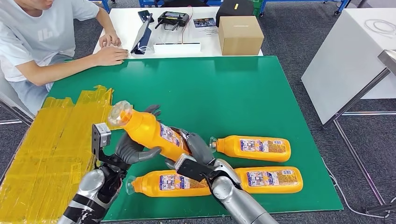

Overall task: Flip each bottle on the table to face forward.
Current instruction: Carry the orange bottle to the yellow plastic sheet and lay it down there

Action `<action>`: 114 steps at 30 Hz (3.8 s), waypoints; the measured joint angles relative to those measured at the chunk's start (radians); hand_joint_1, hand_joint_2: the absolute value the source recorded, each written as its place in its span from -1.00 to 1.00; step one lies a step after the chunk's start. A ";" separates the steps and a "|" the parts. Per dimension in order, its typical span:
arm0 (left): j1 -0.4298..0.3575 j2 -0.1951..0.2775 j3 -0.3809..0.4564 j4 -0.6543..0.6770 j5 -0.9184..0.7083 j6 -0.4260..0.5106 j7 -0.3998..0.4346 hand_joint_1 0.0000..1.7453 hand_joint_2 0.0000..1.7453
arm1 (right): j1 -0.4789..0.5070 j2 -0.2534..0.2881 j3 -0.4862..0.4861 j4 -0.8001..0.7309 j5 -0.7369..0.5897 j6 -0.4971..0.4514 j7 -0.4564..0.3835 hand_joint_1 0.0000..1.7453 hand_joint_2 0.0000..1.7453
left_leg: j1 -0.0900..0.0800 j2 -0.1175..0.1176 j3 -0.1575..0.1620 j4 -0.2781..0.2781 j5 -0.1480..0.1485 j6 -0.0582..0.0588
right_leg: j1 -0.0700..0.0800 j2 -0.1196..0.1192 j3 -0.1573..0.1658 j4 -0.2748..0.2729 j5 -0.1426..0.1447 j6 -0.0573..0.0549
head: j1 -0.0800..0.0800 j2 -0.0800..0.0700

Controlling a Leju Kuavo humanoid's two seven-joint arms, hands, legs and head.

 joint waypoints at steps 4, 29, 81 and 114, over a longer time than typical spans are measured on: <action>0.000 -0.002 -0.013 0.004 0.035 -0.021 -0.002 -1.00 1.00 | -0.006 0.000 0.017 0.010 0.000 0.002 0.000 1.00 1.00 | 0.000 0.000 0.000 0.000 0.000 0.000 | 0.000 0.000 0.000 0.000 0.000 0.000 | 0.000 0.000; 0.001 -0.019 -0.041 0.005 -0.003 0.091 -0.034 1.00 1.00 | -0.019 0.000 0.040 0.035 -0.009 -0.006 0.002 1.00 1.00 | 0.000 0.000 0.000 0.000 0.000 0.000 | 0.000 0.000 0.000 0.000 0.000 0.000 | 0.000 0.000; -0.399 0.121 -0.056 0.554 -1.826 0.648 0.491 1.00 1.00 | 0.207 -0.022 -0.104 -0.710 -0.075 -0.434 -0.081 -1.00 1.00 | 0.000 0.000 0.000 0.000 0.001 0.000 | 0.000 0.000 0.000 0.000 0.000 0.000 | 0.000 0.000; -0.498 0.114 0.216 0.978 -1.420 0.521 0.340 -1.00 1.00 | 0.121 -0.063 -0.007 -0.629 0.014 -0.330 0.038 -1.00 1.00 | 0.000 -0.001 0.001 0.000 0.001 -0.001 | 0.000 0.000 0.002 0.001 0.000 0.000 | 0.000 0.000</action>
